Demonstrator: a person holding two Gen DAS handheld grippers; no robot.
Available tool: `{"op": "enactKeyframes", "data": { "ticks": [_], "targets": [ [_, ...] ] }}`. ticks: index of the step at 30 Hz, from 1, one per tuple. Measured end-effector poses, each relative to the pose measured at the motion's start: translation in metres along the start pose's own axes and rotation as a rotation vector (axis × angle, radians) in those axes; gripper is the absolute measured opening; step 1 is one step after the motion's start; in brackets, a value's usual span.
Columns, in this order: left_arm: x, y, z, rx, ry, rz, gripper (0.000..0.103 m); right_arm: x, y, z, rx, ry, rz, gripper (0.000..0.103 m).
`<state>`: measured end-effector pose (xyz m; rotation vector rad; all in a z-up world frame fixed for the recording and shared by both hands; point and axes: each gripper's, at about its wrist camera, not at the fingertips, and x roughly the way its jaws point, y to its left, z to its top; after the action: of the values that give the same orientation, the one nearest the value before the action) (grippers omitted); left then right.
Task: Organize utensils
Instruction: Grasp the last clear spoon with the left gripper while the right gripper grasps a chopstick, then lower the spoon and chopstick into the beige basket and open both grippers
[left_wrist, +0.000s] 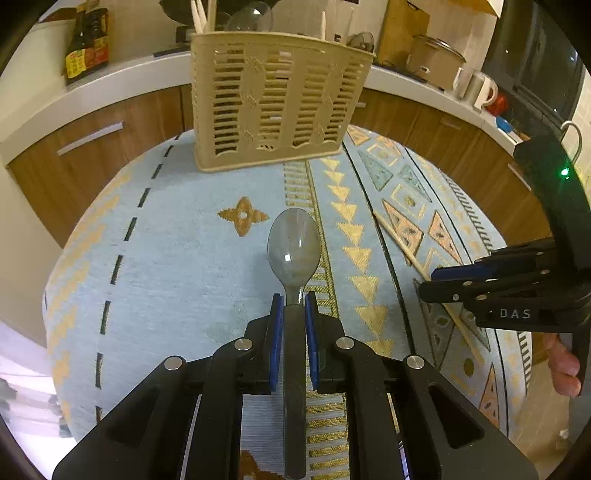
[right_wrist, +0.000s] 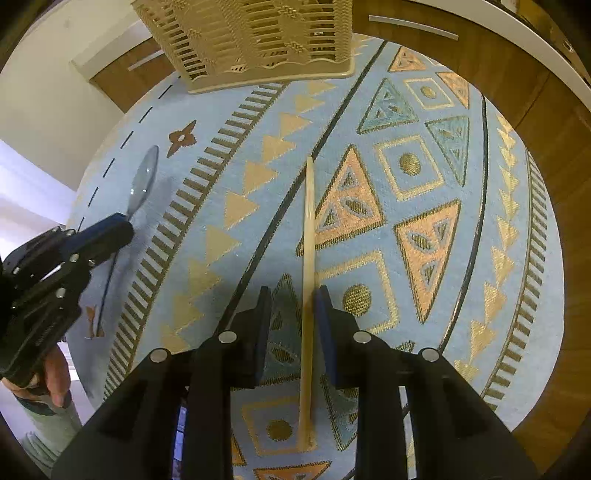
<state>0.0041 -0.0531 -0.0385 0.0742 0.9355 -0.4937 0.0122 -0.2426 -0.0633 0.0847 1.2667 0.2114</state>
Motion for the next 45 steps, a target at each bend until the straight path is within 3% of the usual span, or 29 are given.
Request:
{"op": "enactKeyframes", "data": {
  "ticks": [5,8,13,17,22,25,29,33,38,42,45],
  "targets": [
    [-0.002,0.008,0.002,-0.024,-0.011,-0.025,0.01,0.005,0.007,0.006,-0.018,0.022,-0.035,0.022],
    [-0.004,0.014,0.003,-0.036,-0.031,-0.037,0.01,0.009,0.016,0.008,-0.044,0.031,-0.102,0.008],
    [-0.019,0.018,0.008,-0.044,-0.098,-0.06,0.01,0.007,0.022,0.011,-0.029,-0.005,-0.04,0.004],
    [-0.046,0.019,0.025,-0.035,-0.196,-0.082,0.01,-0.029,0.031,0.02,-0.053,-0.149,0.104,0.004],
    [-0.092,0.018,0.068,-0.039,-0.392,-0.12,0.01,-0.092,0.039,0.042,-0.1,-0.386,0.178,0.004],
    [-0.112,0.018,0.099,-0.066,-0.503,-0.164,0.01,-0.129,0.029,0.056,-0.11,-0.527,0.181,0.004],
    [-0.123,0.011,0.137,-0.074,-0.635,-0.166,0.01,-0.163,0.019,0.087,-0.11,-0.709,0.145,0.004],
    [-0.12,0.014,0.163,-0.094,-0.72,-0.167,0.01,-0.174,0.008,0.117,-0.082,-0.812,0.148,0.004],
    [-0.098,0.035,0.185,-0.101,-0.811,-0.177,0.01,-0.172,-0.01,0.149,-0.066,-0.946,0.092,0.004],
    [-0.078,0.046,0.192,-0.136,-0.837,-0.173,0.01,-0.162,-0.015,0.161,-0.049,-0.987,0.067,0.004],
    [-0.067,0.048,0.196,-0.131,-0.862,-0.119,0.01,-0.145,-0.017,0.175,-0.041,-0.988,0.044,0.004]
  ]
}}
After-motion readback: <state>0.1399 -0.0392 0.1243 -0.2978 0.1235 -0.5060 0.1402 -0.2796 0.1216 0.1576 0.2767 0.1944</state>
